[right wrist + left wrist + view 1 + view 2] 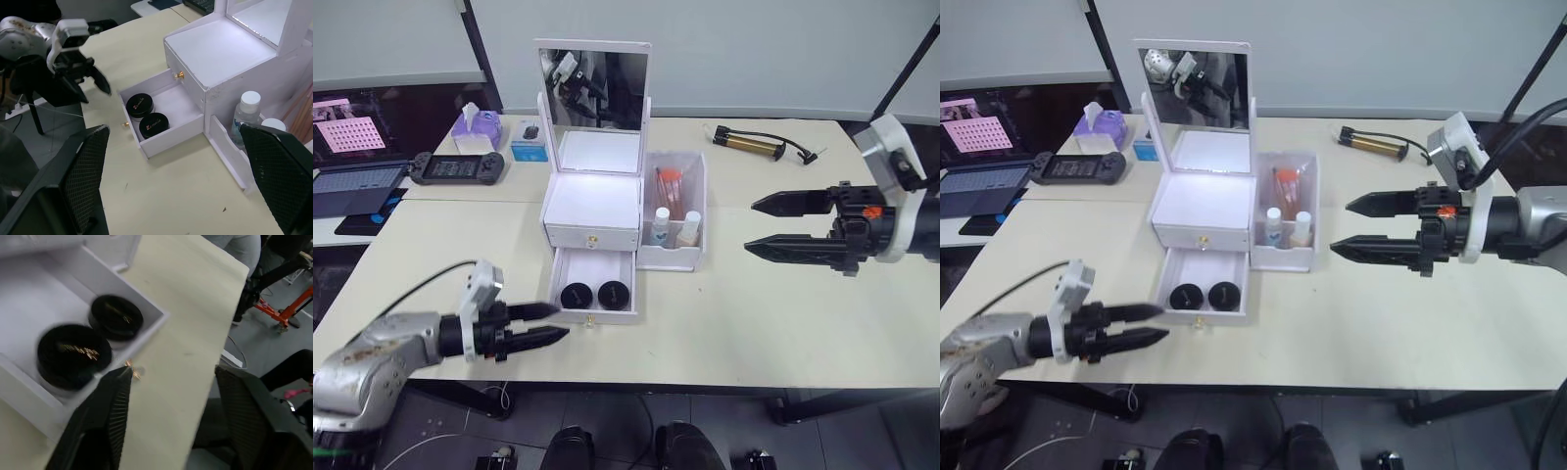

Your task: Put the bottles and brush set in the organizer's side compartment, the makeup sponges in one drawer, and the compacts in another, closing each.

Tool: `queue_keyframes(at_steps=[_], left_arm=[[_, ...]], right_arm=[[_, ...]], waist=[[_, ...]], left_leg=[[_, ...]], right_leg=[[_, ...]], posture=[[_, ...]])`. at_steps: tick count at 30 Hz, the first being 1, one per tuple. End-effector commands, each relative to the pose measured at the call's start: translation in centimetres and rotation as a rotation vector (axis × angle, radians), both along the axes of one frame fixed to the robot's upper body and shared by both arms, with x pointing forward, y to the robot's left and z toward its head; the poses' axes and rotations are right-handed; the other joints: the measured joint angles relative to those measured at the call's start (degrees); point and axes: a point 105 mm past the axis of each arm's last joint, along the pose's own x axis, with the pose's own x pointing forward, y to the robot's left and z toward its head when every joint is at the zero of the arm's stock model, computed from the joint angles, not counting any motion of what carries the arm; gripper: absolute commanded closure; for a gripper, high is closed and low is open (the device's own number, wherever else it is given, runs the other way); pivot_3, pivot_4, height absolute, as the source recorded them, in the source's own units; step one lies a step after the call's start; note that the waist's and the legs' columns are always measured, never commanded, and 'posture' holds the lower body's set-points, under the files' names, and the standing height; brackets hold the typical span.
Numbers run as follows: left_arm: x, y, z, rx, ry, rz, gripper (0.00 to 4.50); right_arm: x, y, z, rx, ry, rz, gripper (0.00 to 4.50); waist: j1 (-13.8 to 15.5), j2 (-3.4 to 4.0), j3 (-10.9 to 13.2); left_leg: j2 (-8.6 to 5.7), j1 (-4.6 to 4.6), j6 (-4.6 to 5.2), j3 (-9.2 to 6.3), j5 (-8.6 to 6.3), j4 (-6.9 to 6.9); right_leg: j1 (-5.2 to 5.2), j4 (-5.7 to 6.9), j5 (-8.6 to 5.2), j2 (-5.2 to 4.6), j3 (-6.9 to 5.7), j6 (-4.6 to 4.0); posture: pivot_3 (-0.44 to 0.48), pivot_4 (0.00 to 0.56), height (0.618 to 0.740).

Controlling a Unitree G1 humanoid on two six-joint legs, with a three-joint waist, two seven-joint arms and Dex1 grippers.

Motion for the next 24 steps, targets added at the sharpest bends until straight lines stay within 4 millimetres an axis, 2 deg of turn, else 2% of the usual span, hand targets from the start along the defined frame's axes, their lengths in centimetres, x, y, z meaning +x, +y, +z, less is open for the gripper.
queue_keyframes(at_steps=[1,6,7,10,13,18,24], left_arm=[[-0.4,-0.5,0.0,-0.011,-0.035,0.028,2.84],[0.4,-1.4,-1.6,-0.031,-0.046,0.114,4.4],[0.7,-1.5,-1.9,-0.025,-0.049,0.13,4.49],[1.2,-1.7,-3.6,0.01,-0.051,0.159,4.49],[2.2,-1.7,-4.3,0.0,-0.07,0.204,4.49],[5.5,-1.5,-4.3,-0.042,-0.117,0.341,4.49],[7.8,-3.4,-3.4,-0.084,-0.169,0.383,4.49]], right_arm=[[0.1,0.4,1.0,0.013,-0.053,0.033,0.0],[0.4,0.6,0.8,0.002,-0.051,0.043,0.0],[0.5,0.7,0.9,0.001,-0.054,0.045,0.0],[0.7,0.8,1.2,0.0,-0.064,0.05,0.0],[0.7,0.8,1.2,-0.005,-0.068,0.048,0.0],[0.7,0.6,1.4,-0.008,-0.096,0.026,0.0],[0.6,0.6,1.5,-0.001,-0.107,0.013,0.0]], waist=[[0.3,0.01,0.0],[0.8,0.01,0.0],[0.79,0.0,0.0],[0.73,0.02,-0.01],[0.75,0.03,-0.02],[0.93,0.02,-0.02],[0.81,0.02,-0.03]], left_leg=[[-0.01,0.01,0.0,0.01,0.0,0.0],[-0.03,-0.01,0.0,0.03,0.0,0.0],[-0.03,-0.01,0.0,0.02,0.0,0.0],[-0.04,-0.01,0.0,0.03,0.0,0.0],[-0.04,-0.01,0.02,0.03,-0.01,0.0],[-0.05,-0.03,0.02,0.01,0.0,0.0],[-0.06,-0.07,0.02,-0.01,0.0,0.01]], right_leg=[[0.0,0.0,0.0,-0.01,0.0,0.0],[0.01,-0.02,0.01,-0.04,0.03,-0.01],[0.02,-0.02,0.01,-0.05,0.03,-0.01],[0.01,-0.02,0.02,-0.02,0.05,-0.03],[0.0,-0.02,0.02,-0.02,0.05,-0.03],[0.02,-0.02,0.03,-0.04,-0.01,-0.03],[0.02,-0.01,0.04,-0.04,0.01,-0.02]], posture=[[0.0,0.15,0.701],[0.0,0.15,0.701],[0.0,0.15,0.701],[0.0,0.15,0.701],[0.0,0.15,0.701],[0.0,0.15,0.701],[0.0,0.15,0.701]])
